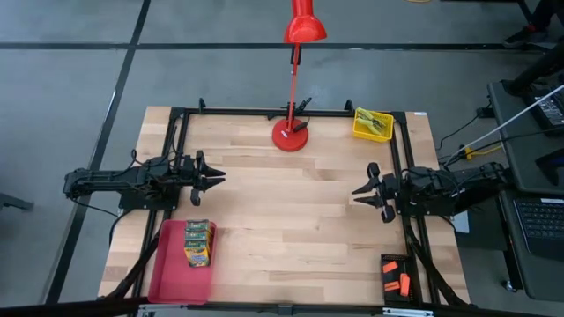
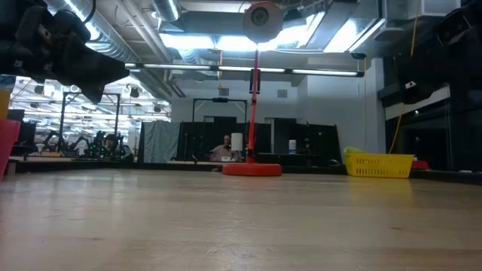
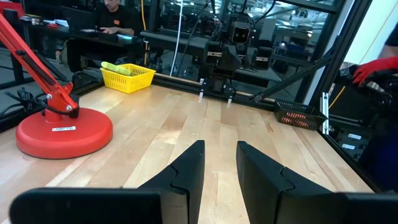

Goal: Pick & Place School Supplies
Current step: Return to Home Position

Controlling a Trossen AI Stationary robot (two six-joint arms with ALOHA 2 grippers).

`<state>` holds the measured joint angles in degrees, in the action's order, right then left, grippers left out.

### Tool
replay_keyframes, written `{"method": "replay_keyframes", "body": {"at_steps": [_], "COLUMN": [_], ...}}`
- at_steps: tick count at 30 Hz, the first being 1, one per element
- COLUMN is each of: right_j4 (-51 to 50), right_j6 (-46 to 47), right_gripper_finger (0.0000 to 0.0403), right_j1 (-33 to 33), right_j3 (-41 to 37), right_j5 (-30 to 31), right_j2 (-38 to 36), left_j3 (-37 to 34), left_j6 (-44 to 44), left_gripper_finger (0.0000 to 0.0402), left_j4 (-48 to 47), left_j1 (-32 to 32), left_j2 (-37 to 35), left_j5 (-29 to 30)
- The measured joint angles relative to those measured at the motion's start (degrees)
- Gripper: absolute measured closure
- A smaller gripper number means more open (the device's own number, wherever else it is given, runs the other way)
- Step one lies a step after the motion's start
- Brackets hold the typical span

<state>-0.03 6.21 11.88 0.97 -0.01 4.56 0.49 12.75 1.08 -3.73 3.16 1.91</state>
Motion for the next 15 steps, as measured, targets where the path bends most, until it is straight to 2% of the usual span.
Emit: {"method": "replay_keyframes", "body": {"at_steps": [15], "right_j4": [0.37], "right_j6": [0.81], "right_gripper_finger": [0.0298], "right_j1": [0.00], "right_j3": [0.00], "right_j5": [0.02], "right_j2": [-1.62], "left_j3": [0.00], "left_j6": [0.01], "left_gripper_finger": [0.0313], "left_j4": [0.01], "left_j1": [-0.01], "left_j2": [0.00], "left_j5": [0.00]}}
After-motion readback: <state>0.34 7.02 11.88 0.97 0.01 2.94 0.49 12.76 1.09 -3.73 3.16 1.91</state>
